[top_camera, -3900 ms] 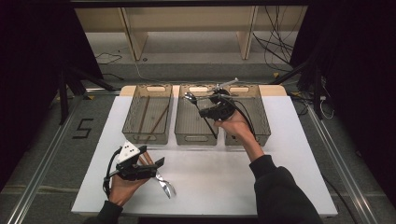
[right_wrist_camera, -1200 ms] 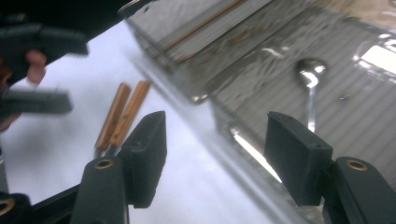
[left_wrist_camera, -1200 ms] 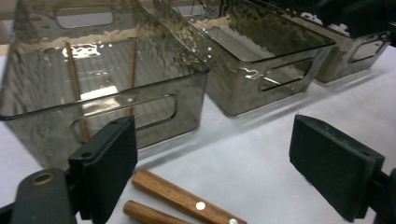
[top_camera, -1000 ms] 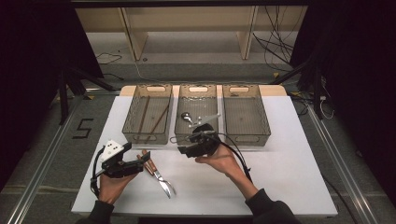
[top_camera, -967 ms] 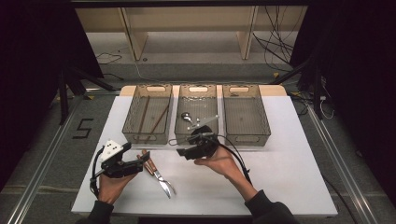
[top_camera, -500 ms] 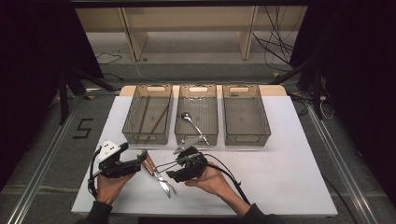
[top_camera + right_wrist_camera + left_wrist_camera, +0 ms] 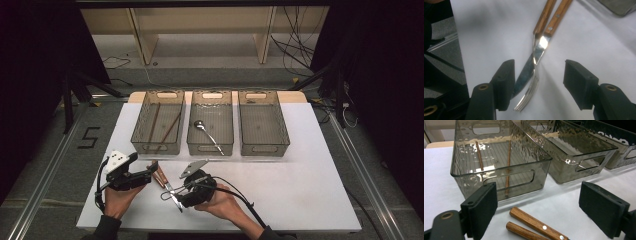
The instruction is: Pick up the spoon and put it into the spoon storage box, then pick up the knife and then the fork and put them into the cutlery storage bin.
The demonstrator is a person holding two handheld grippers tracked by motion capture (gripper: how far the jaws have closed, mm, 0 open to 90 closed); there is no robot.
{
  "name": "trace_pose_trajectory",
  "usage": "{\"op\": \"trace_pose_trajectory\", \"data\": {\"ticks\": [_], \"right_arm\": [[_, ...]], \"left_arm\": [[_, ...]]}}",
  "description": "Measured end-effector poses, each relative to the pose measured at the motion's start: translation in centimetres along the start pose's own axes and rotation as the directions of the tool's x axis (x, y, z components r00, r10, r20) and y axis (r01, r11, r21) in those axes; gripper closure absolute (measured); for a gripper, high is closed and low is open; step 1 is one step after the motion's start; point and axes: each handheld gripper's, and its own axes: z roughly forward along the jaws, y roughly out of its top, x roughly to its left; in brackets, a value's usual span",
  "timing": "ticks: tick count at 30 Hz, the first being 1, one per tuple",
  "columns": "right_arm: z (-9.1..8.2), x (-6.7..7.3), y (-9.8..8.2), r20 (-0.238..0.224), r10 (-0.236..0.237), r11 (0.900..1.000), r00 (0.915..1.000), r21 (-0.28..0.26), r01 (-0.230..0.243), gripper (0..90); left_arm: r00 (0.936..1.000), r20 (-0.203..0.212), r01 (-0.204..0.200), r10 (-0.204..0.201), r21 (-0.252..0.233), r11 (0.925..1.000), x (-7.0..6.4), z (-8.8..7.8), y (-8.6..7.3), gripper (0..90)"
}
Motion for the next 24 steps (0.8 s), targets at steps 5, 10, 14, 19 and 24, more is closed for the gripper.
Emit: {"op": "trace_pose_trajectory", "data": {"ticks": [5, 10, 14, 19, 24], "right_arm": [[0.7, 0.4, -0.3, -0.002, -0.013, 1.0, 0.9999, 0.016, 0.013, 43.3], [1.1, 0.5, -0.4, -0.003, -0.009, 1.0, 1.0, 0.027, 0.009, 43.5], [1.5, 0.6, -0.6, 0.007, -0.008, 0.999, 0.9999, 0.039, 0.008, 43.9], [1.9, 0.7, -0.7, 0.023, -0.016, 0.999, 0.9996, 0.052, 0.015, 46.3], [2.2, 0.9, -0.7, 0.03, -0.022, 0.998, 0.9993, 0.058, 0.02, 53.1]], "left_arm": [[1.0, -0.001, 0.006, -0.006, 0.0, 1.0, 0.0, -0.1, -0.1, 15.0], [1.0, 0.0, 0.004, -0.004, 0.001, 1.0, 0.0, -0.2, -0.1, 15.0], [1.0, 0.001, 0.006, -0.006, 0.003, 1.0, 0.0, -0.2, -0.2, 14.8], [0.9999, -0.002, 0.011, -0.011, -0.001, 0.9999, 0.1, -0.4, -0.2, 14.8], [0.9999, -0.003, 0.01, -0.01, -0.001, 0.9999, 0.1, -0.3, -0.2, 14.8]]}}
